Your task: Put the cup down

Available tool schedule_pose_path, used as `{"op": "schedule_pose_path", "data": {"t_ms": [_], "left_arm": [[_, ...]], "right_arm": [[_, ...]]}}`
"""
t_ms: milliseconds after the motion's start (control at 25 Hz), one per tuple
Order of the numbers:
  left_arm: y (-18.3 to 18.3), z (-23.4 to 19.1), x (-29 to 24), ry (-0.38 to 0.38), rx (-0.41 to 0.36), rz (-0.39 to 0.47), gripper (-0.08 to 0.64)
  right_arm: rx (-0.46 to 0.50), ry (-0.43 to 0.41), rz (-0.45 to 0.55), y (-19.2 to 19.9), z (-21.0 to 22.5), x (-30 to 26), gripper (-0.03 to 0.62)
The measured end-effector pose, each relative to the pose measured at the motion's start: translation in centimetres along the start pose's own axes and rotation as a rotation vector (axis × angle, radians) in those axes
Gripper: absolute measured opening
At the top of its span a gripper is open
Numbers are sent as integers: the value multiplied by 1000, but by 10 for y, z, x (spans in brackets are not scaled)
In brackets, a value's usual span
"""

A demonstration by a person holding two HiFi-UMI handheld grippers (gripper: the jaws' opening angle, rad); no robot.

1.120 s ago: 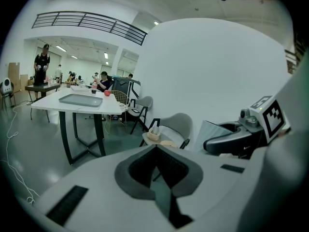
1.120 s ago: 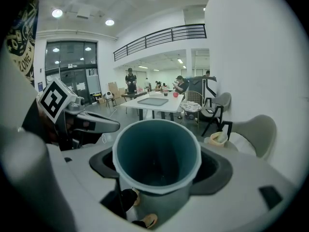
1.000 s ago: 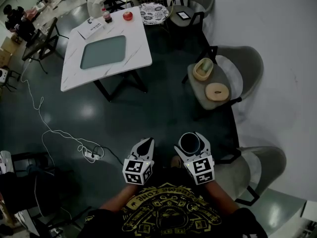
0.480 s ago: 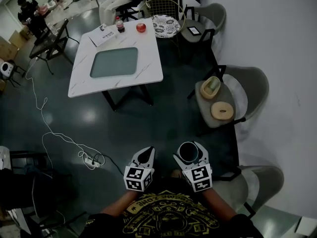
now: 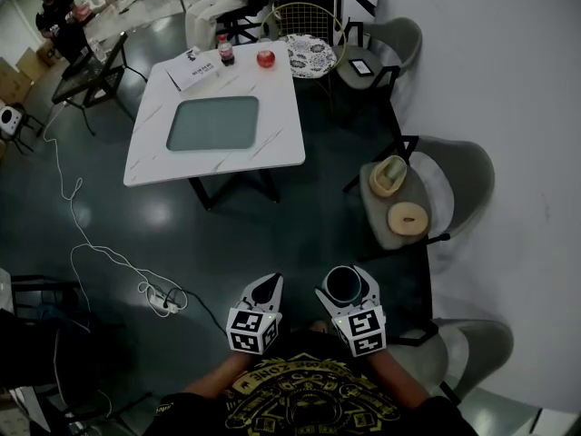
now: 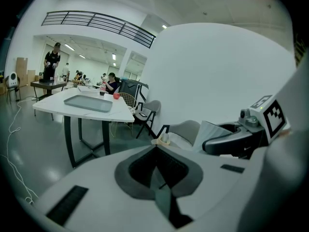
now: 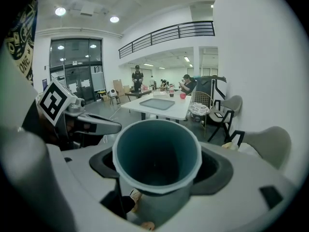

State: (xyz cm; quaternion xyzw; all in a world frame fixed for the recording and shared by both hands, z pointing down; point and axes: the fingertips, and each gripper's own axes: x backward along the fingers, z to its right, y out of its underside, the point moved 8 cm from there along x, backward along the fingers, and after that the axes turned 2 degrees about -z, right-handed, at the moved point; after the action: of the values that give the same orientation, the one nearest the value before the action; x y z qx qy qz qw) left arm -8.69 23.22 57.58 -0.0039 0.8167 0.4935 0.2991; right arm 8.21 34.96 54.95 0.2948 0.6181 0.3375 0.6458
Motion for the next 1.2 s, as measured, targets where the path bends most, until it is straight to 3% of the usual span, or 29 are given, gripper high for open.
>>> {"op": "schedule_pose_path", "data": {"t_ms": [440, 720, 1200], "left_arm": [[-42, -37, -14, 59, -31, 30, 9], [-70, -75, -8, 55, -52, 66, 9], [-84, -123, 1, 58, -23, 98, 9]], "right_arm": [[2, 78, 24, -49, -6, -24, 380], [0, 86, 40, -70, -21, -50, 380], [29, 75, 35, -92, -49, -85, 380]]}}
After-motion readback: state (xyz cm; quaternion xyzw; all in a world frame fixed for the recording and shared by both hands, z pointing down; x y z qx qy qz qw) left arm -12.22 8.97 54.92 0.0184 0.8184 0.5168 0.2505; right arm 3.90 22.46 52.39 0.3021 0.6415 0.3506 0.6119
